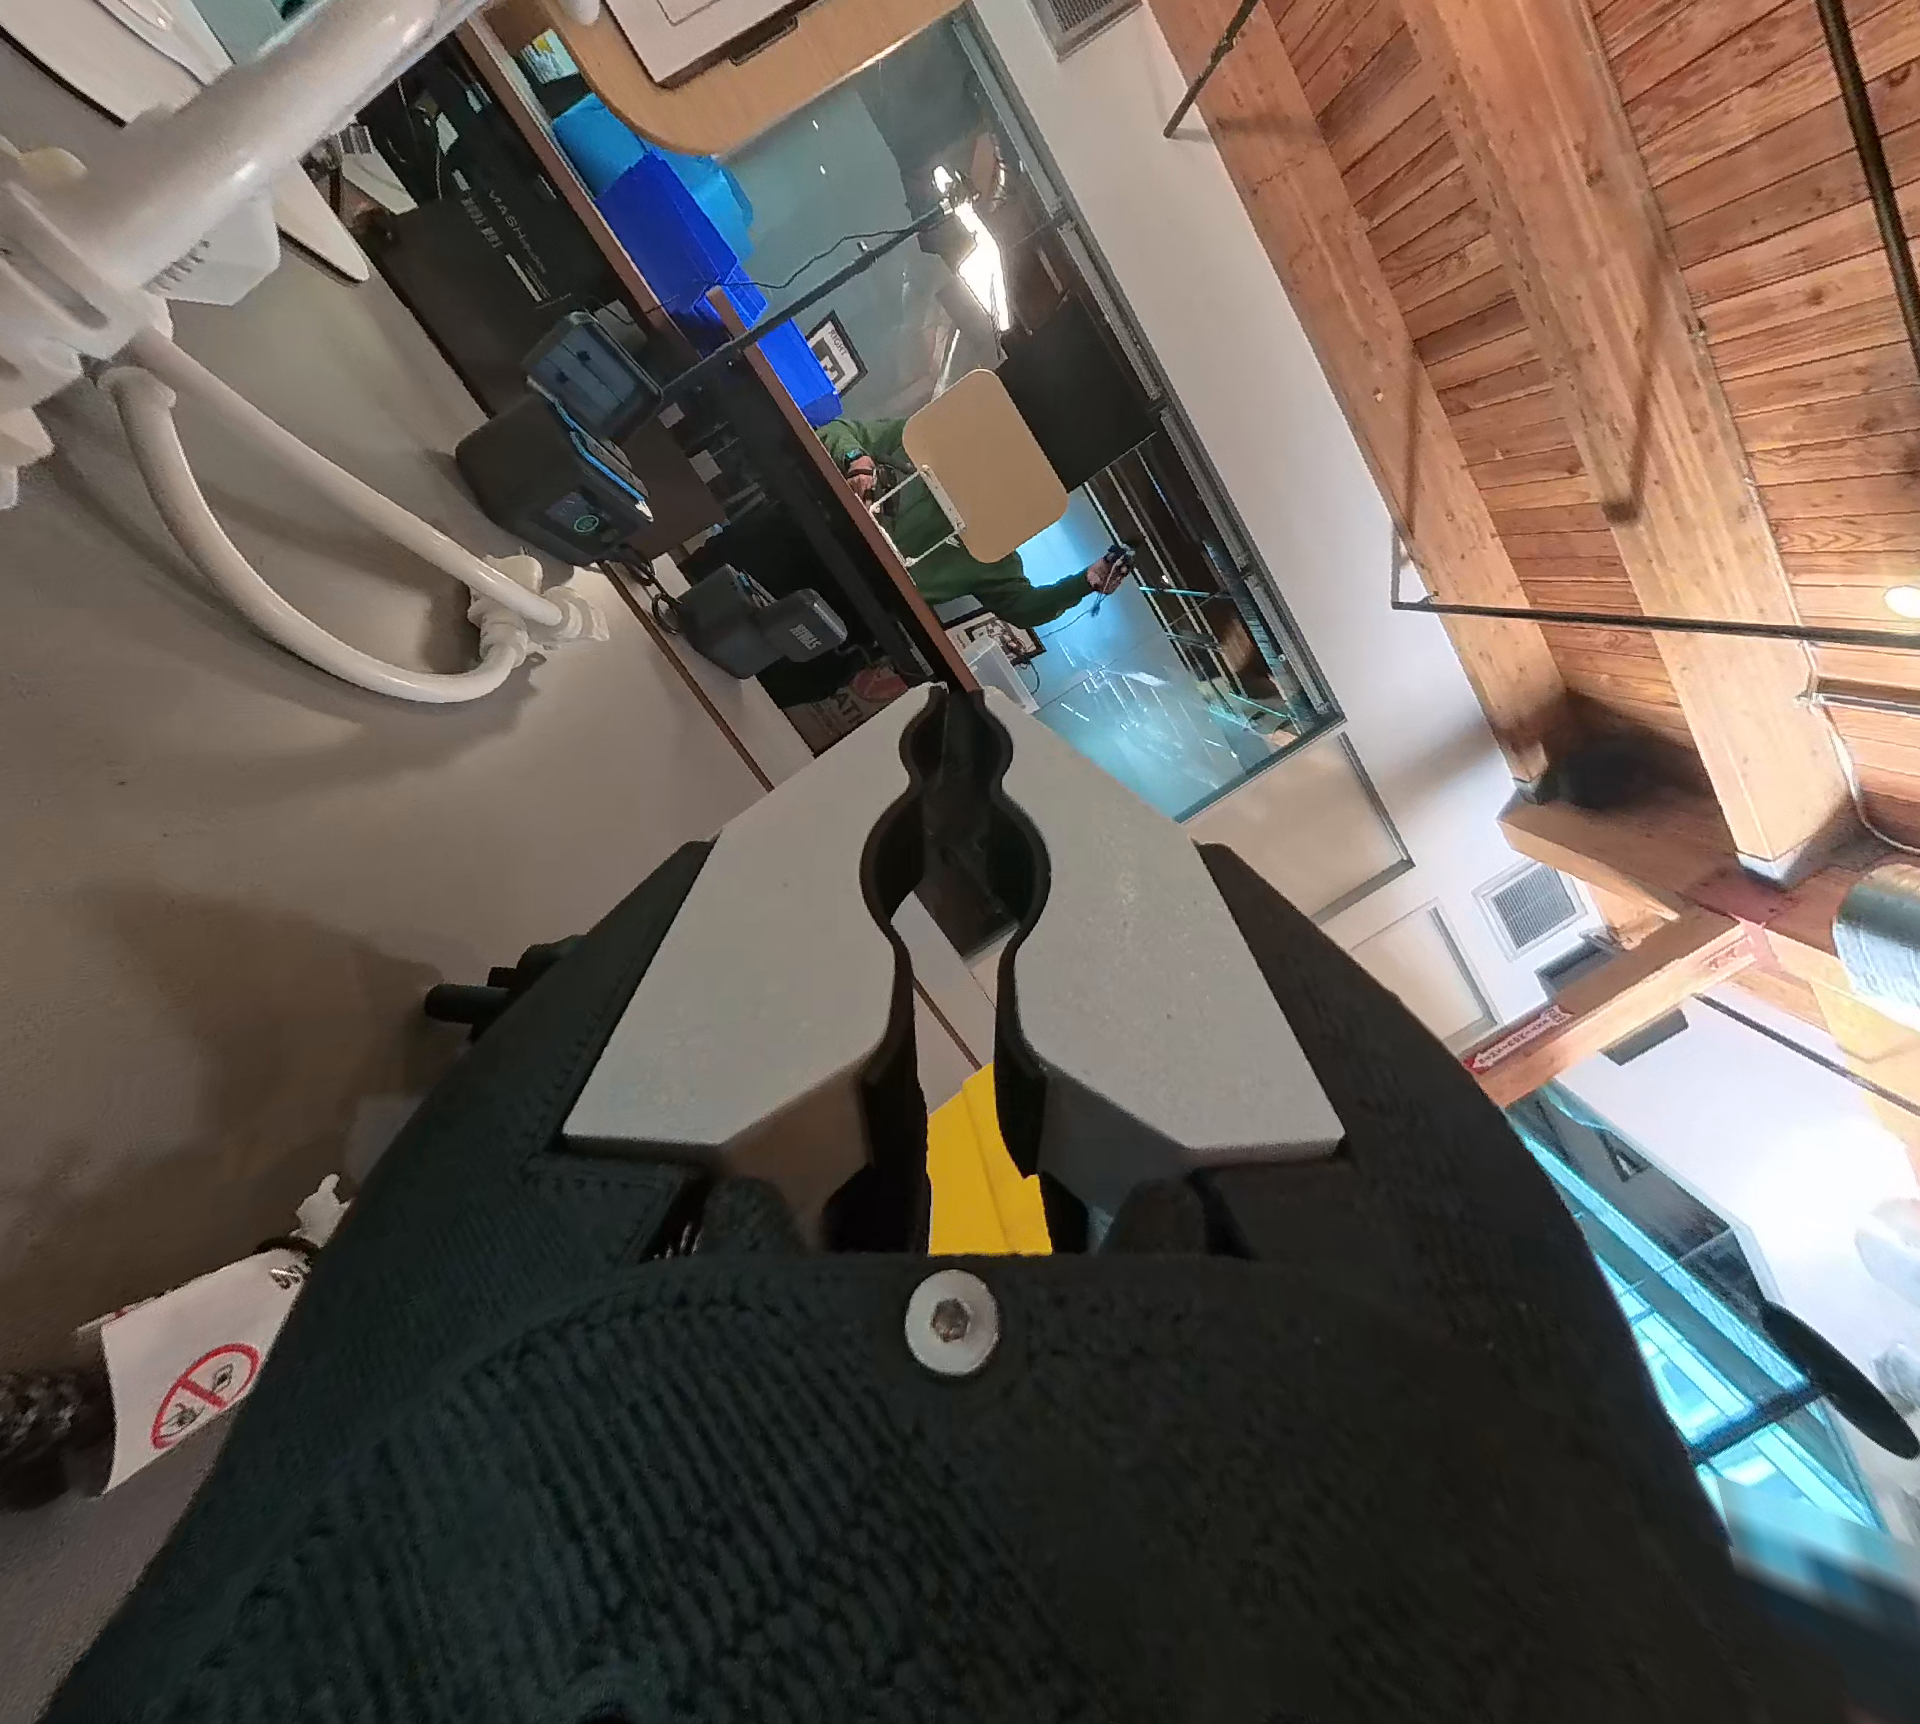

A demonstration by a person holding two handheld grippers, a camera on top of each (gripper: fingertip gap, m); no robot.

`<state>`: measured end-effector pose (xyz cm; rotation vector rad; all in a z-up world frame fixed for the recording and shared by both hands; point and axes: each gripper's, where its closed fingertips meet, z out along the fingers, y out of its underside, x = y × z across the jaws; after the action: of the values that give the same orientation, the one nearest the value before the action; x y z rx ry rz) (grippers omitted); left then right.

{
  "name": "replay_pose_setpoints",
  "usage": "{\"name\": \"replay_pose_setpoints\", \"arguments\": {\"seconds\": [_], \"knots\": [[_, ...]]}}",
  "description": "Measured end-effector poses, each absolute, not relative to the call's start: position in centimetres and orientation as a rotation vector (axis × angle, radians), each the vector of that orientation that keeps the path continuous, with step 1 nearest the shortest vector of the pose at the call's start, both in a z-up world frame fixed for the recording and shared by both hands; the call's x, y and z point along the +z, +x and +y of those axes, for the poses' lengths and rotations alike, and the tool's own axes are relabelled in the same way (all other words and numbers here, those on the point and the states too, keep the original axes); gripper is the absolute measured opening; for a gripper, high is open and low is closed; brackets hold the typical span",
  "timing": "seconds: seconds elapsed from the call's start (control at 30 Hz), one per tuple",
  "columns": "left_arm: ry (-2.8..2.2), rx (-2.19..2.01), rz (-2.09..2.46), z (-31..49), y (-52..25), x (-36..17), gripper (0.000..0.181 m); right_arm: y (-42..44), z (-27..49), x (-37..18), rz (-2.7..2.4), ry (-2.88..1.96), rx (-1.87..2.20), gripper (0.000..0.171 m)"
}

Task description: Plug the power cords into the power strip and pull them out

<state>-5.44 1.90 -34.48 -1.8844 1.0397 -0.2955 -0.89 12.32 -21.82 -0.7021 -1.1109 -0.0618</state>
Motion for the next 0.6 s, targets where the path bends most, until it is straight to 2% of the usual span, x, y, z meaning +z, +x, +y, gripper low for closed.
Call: {"name": "replay_pose_setpoints", "arguments": {"seconds": [0.6], "knots": [[-1.913,-0.326,1.04,1.83,-5.44,-34.74,0.06,-1.72,11.47,-22.62,-1.182,-0.633,-0.163,0.002]]}}
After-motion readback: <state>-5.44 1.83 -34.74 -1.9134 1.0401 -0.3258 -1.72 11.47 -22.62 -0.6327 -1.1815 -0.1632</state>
